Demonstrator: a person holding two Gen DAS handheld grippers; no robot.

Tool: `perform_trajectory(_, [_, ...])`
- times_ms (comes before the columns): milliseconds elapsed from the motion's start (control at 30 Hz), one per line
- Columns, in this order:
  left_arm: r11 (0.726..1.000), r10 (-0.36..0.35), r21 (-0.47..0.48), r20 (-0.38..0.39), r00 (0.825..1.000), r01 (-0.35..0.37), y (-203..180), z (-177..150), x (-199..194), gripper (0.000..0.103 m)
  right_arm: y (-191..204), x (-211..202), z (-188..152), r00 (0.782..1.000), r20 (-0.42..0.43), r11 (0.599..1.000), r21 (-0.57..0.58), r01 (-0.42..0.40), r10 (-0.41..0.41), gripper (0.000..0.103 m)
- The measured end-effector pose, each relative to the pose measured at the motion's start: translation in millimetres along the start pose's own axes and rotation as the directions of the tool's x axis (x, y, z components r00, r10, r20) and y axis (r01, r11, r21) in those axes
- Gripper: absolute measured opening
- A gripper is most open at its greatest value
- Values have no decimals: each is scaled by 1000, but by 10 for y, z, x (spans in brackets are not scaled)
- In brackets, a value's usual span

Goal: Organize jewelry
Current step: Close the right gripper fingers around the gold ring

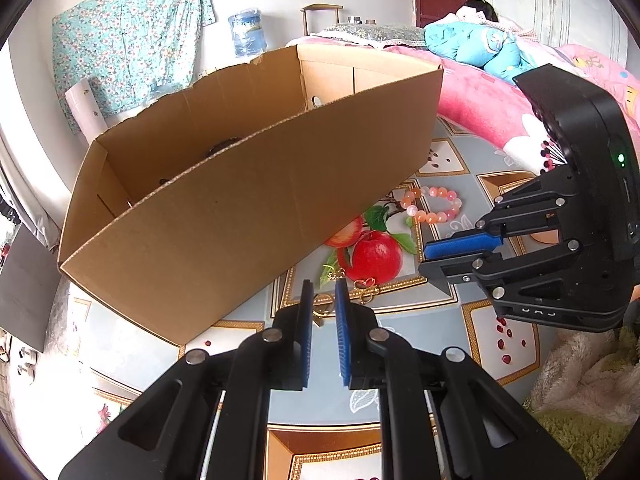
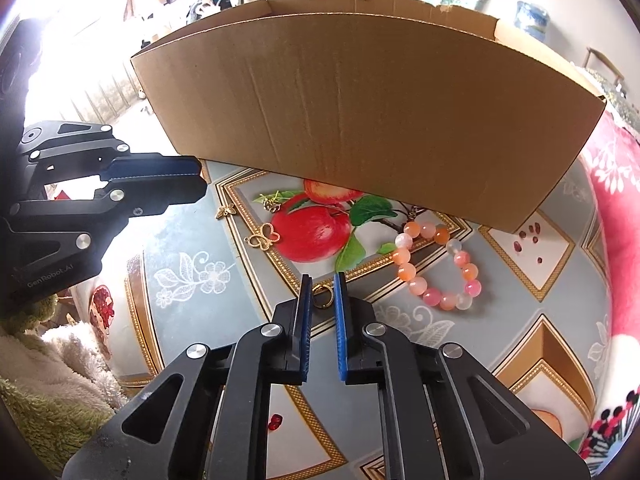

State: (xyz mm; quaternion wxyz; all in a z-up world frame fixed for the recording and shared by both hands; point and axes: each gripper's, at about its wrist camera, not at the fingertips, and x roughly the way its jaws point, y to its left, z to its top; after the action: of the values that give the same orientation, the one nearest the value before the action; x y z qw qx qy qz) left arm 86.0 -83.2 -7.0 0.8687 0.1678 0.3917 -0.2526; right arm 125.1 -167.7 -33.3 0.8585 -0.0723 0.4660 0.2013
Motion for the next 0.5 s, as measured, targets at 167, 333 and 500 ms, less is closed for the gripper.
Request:
perform_trajectory(167, [1000,6,-2,8,1000,-6,-17,-4,-40,11,-2,-39,-25,1000,-1,1000,8,-1,1,1])
perform_trajectory(333, [1000,7,-6,7,1000,-7,-27,-18,-47,11,-3,-97,-30,1000,-1,999,25,-28,28,10])
perform_trajectory(500, [1000,5,-13,4,1000,-5,-13,-36,-42,11,29,-80,-37,999,-12,999,20,-38,38,17])
